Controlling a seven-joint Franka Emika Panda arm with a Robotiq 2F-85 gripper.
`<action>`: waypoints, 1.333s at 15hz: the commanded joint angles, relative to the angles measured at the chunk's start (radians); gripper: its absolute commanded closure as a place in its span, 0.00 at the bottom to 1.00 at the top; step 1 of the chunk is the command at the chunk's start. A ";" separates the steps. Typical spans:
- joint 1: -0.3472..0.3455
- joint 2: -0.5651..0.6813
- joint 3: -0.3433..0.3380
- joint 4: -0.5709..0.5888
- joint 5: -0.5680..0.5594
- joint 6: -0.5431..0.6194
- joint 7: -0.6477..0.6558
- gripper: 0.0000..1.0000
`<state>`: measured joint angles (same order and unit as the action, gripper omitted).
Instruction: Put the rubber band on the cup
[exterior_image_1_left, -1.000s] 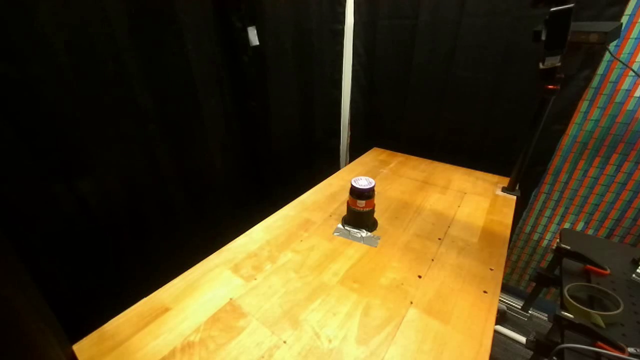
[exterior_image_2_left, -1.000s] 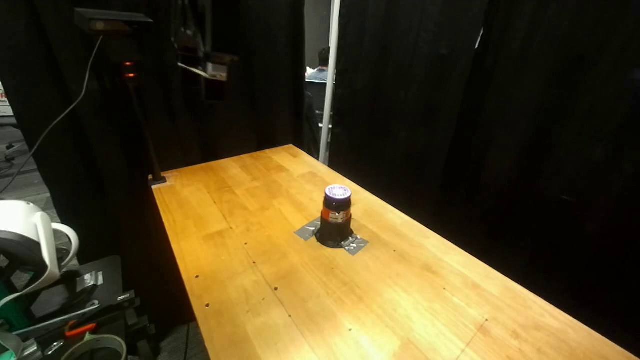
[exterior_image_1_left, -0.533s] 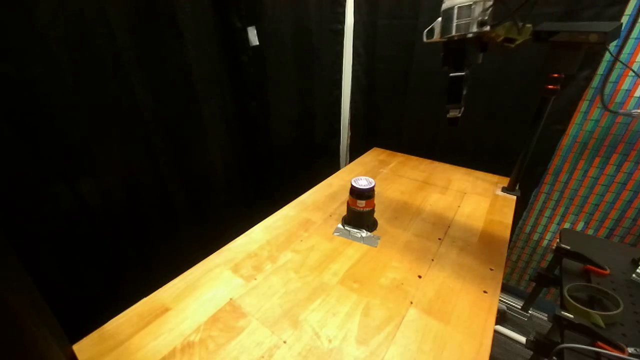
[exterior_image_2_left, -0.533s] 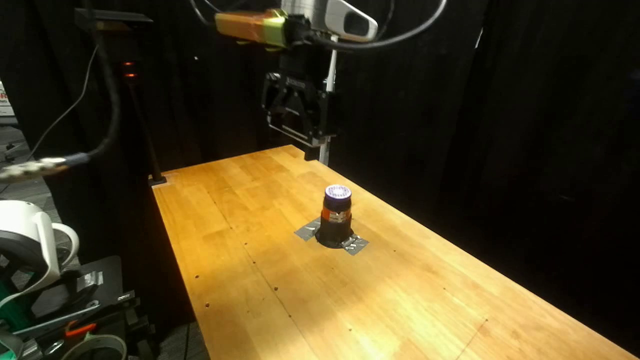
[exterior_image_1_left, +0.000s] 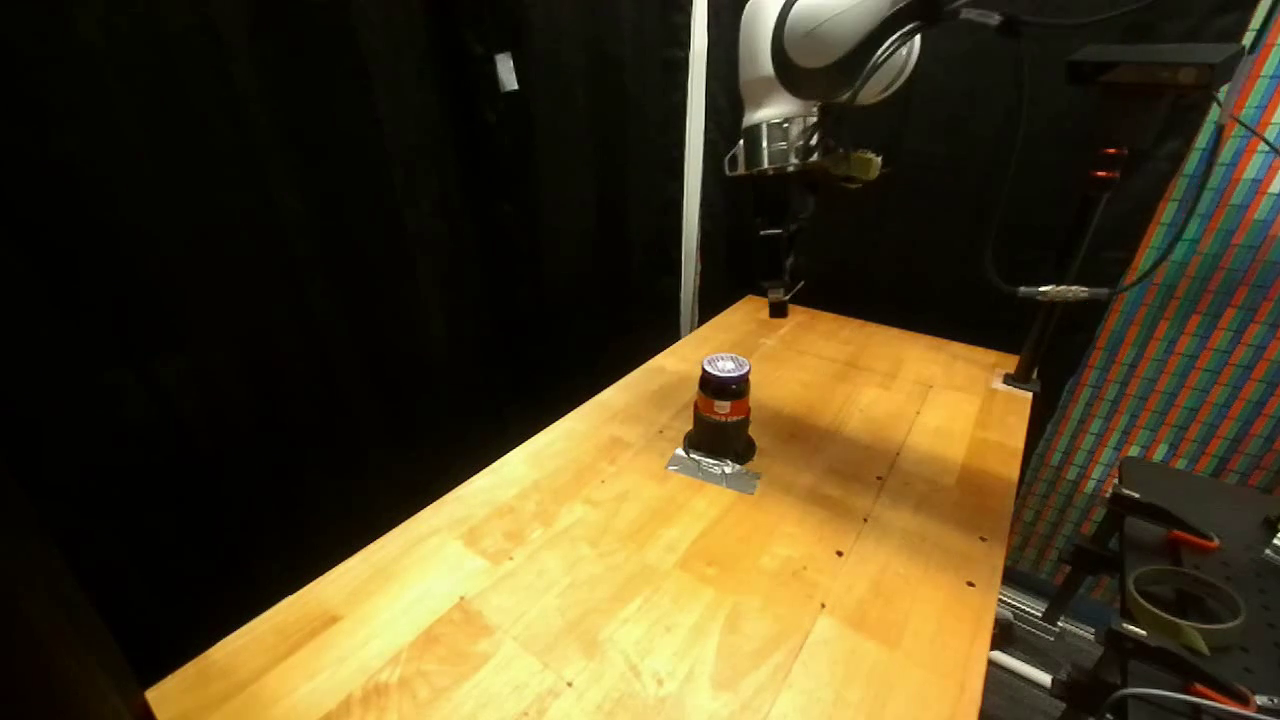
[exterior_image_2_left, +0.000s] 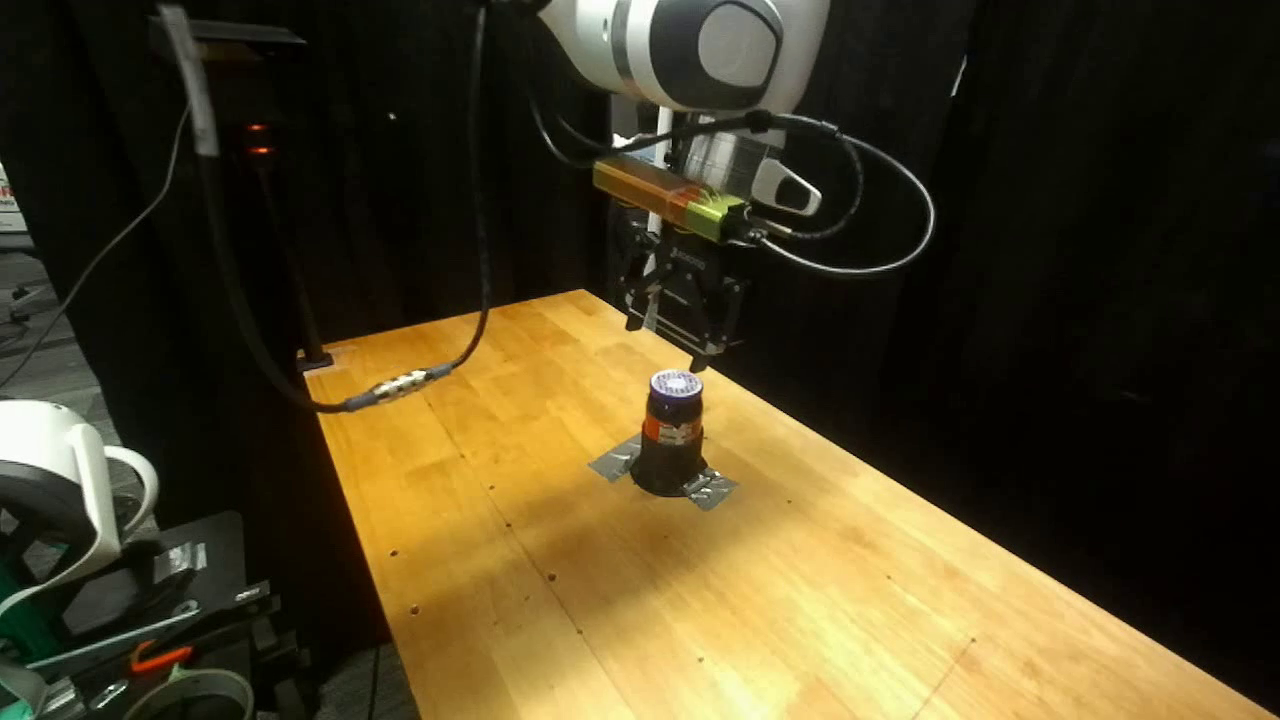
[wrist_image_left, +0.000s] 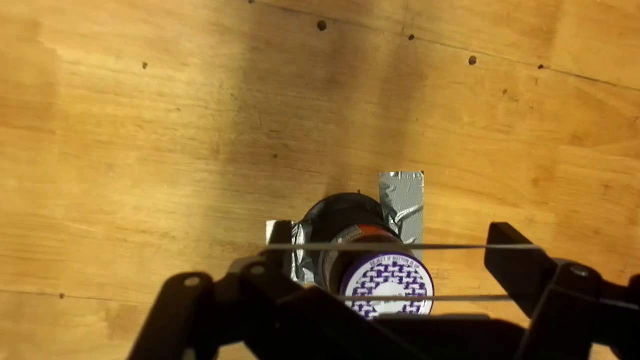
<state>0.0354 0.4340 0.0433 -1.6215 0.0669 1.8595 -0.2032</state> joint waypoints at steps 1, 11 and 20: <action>-0.003 0.178 0.025 0.248 0.017 -0.070 0.014 0.00; 0.024 0.460 0.045 0.615 0.005 -0.158 0.058 0.00; 0.053 0.583 0.026 0.722 -0.026 -0.245 0.105 0.00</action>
<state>0.0791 0.9670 0.0773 -0.9831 0.0557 1.6804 -0.1205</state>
